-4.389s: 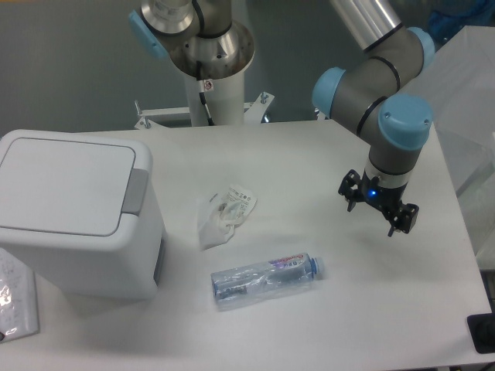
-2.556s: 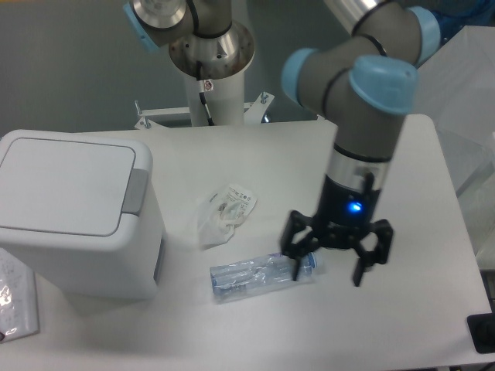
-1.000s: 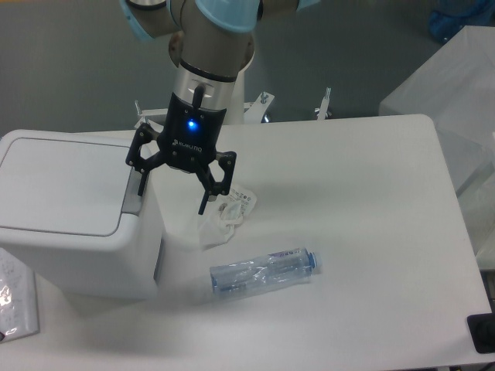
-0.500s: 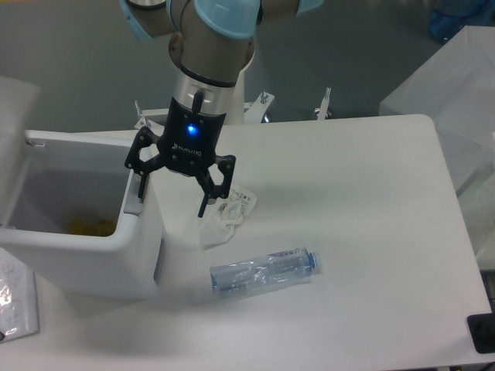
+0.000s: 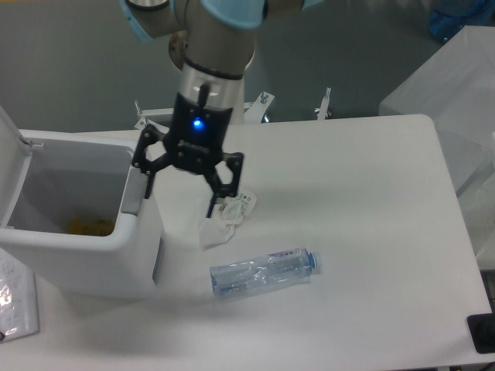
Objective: Open the trash can
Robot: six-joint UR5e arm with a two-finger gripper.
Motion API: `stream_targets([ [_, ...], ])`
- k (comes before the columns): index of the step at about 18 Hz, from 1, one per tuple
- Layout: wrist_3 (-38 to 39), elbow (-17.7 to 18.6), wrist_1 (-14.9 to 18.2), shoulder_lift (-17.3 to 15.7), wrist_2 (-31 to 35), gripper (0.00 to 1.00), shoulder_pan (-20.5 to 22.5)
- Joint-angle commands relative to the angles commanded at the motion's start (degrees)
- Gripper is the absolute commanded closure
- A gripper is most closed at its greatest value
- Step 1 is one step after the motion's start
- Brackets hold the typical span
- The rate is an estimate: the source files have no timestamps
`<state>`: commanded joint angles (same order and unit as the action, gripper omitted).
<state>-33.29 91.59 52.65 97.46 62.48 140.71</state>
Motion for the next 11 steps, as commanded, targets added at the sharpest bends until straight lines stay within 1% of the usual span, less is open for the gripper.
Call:
stream_targets([
  [1,-2.37,-0.18,0.09,0.97,2.01,0.0,0.79],
  [3,-6.77,-0.01,0.09,3.17,9.98,0.0,2.37],
  [4,-9.14,0.69,0.17,4.31,13.42,0.0,3.16],
  [5,-11.25,1.22,0.18,5.54,15.11,0.0,4.47],
  [8,-16.88,1.4,0.26,7.48,15.82,0.0,8.16],
  [9,-19.16,1.23,0.18,8.79,16.26,0.0,8.87],
  [11,-21.55,0.7,0.26,10.9,19.24,0.0,10.63],
])
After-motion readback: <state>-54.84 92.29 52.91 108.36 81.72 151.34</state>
